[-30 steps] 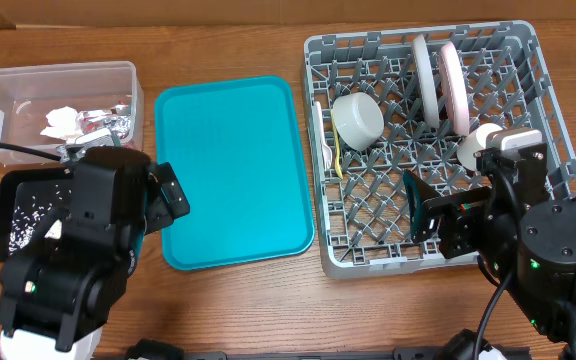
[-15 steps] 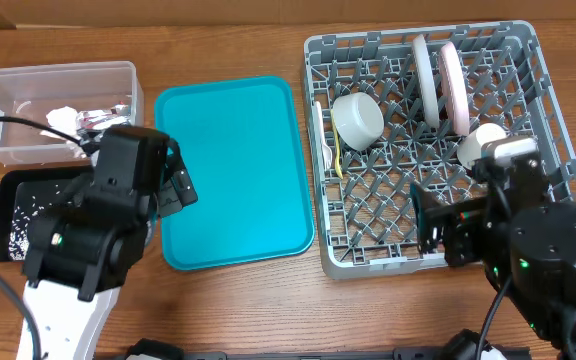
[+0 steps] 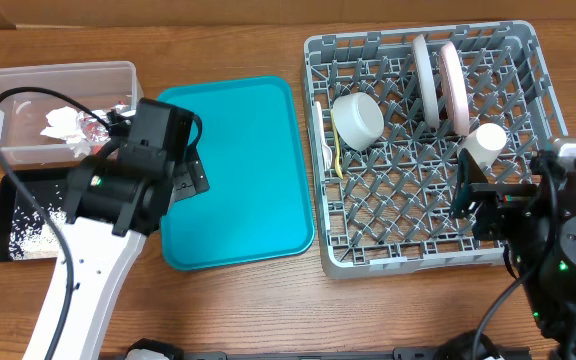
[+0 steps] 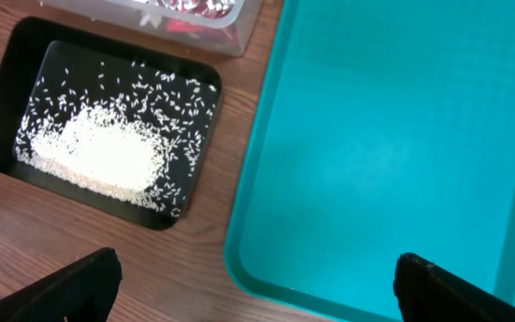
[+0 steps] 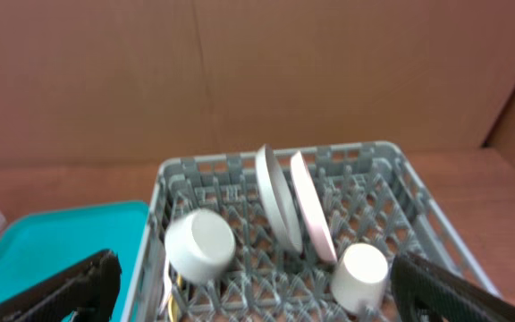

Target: Sort waste into correct bins and load items into the dishwasher rack

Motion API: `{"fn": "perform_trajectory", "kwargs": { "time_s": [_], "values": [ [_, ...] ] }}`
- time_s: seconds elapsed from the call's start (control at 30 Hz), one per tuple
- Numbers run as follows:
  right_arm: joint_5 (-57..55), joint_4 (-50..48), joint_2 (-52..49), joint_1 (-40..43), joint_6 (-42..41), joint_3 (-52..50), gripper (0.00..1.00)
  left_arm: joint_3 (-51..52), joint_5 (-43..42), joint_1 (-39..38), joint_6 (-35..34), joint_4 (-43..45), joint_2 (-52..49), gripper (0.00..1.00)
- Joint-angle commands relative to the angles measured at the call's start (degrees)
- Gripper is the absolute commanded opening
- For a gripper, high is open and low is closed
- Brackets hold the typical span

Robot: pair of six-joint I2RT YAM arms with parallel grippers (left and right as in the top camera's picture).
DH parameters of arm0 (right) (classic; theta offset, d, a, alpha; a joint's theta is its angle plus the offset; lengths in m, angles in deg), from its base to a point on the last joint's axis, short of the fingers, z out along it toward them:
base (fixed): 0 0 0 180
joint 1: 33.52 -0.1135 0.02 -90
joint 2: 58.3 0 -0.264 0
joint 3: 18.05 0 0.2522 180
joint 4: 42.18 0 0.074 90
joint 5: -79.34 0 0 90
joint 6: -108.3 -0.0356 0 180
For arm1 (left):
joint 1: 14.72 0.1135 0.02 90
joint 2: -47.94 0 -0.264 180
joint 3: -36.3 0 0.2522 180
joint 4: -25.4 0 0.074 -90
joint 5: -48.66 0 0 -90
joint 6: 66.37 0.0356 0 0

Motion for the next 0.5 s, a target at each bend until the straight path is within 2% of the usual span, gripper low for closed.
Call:
{"fn": "perform_trajectory", "kwargs": {
  "time_s": [0.0, 0.17, 0.47],
  "values": [
    [6.88, -6.23, 4.57, 3.50, 0.61, -8.00, 1.00, -0.72, 1.11, 0.31, -1.16, 0.13, -2.71, 1.00],
    [8.70, -10.23, 11.74, 7.50, 0.39, -18.93, 1.00, -0.72, 1.11, 0.31, -1.14, 0.26, -5.92, 1.00],
    [10.82, -19.50, 31.17, 13.00, 0.37, -42.27, 1.00, -0.72, 1.09, 0.31, -1.16, 0.28, -11.67, 1.00]
  ]
}}
